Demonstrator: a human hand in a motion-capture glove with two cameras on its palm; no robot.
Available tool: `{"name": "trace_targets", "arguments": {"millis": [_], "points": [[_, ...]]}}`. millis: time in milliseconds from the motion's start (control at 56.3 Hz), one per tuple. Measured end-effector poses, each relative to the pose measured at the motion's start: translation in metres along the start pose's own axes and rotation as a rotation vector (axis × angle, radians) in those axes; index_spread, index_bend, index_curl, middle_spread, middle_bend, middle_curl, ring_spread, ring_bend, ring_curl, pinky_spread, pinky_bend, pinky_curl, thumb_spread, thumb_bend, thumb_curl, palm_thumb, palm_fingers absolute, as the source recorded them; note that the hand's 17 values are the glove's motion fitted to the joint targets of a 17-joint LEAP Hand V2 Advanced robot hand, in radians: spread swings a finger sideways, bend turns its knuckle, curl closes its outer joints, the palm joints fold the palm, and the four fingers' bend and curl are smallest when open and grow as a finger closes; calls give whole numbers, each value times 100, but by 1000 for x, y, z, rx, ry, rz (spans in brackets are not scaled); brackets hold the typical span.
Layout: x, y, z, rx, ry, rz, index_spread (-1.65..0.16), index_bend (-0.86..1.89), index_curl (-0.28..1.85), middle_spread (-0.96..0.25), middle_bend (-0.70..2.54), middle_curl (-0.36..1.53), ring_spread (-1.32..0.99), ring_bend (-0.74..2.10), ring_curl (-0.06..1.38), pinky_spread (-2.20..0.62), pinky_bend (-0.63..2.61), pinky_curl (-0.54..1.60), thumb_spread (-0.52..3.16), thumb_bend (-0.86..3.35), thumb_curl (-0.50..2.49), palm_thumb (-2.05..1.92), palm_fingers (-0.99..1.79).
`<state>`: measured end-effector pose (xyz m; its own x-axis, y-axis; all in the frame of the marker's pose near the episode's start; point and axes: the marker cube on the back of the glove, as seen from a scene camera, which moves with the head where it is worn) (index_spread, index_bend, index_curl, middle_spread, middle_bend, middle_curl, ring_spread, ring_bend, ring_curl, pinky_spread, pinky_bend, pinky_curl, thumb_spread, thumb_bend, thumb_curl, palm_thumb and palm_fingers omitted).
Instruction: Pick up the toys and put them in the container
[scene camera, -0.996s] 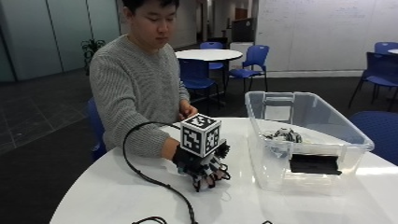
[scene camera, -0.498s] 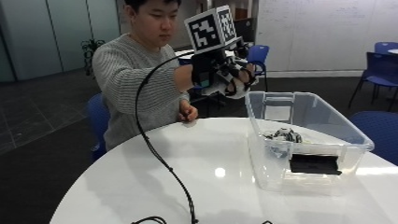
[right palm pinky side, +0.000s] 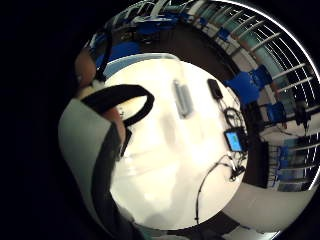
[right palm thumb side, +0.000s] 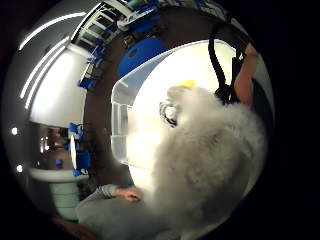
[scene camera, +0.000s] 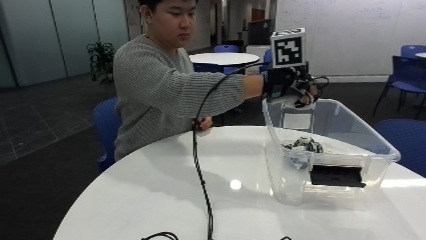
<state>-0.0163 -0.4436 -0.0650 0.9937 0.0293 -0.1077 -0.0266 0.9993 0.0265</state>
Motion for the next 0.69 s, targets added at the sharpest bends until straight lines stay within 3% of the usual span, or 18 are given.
{"name": "trace_targets", "arguments": {"millis": [213, 320, 391, 409, 480, 516, 693], "points": [[-38, -17, 23, -35, 44, -95, -18, 87, 100, -32, 69, 92, -59, 83, 77, -35, 128, 51, 55, 5, 115, 55, 61], [-29, -16, 33, -135, 90, -107, -19, 85, 102, -32, 64, 93, -56, 82, 77, -34, 129, 51, 58, 4, 117, 54, 55], [-8, -16, 42, -209, 256, 4, -22, 74, 104, -32, 57, 89, -49, 70, 76, -28, 129, 52, 70, 2, 116, 48, 17], [-5, -16, 43, -221, 276, 27, -24, 70, 102, -32, 49, 85, -45, 62, 74, -25, 131, 52, 73, 2, 116, 47, -4], [-3, -12, 44, -257, 245, 6, -28, 53, 90, -26, 22, 74, -32, 37, 67, -13, 133, 50, 87, -6, 110, 26, -43], [-6, -10, 44, -259, 202, -13, -30, 41, 84, -23, 14, 69, -26, 25, 62, -8, 131, 48, 96, -5, 104, 23, -49], [-12, 2, 41, -253, 83, -84, -35, 15, 64, -14, 4, 49, -10, 11, 48, 3, 118, 41, 118, -3, 80, 7, -36]]}}
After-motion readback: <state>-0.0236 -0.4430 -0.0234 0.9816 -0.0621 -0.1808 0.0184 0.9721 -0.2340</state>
